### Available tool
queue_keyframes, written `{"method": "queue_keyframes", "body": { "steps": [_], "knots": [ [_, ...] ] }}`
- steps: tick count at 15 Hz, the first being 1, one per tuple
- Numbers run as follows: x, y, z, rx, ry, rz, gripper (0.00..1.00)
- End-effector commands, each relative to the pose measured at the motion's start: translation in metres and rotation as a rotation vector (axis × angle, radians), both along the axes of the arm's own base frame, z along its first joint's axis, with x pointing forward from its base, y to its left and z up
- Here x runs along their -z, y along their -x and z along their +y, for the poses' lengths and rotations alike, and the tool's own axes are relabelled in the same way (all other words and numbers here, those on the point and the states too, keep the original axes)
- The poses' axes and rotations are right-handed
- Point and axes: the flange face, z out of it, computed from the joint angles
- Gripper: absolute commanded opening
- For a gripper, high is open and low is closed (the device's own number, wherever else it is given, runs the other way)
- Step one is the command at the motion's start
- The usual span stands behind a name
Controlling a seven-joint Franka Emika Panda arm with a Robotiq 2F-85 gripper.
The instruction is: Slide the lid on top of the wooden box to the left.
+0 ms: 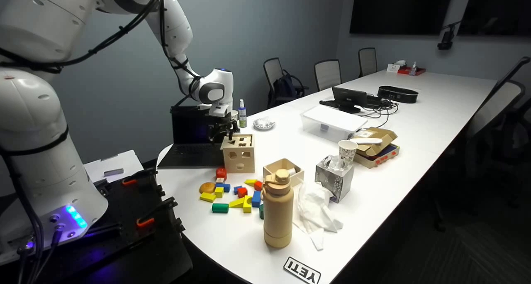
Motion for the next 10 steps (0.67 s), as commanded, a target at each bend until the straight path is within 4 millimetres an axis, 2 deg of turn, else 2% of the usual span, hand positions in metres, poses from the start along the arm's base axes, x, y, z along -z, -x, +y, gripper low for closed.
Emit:
{"method": "queue_keyframes", "body": {
  "steps": [1,10],
  "knots": [
    [0.000,0.001,0.006,-0.011,-0.008,0.031,1.00],
    [0.011,0.003,0.013,-0.026,-0.045,0.074,1.00]
  ]
}}
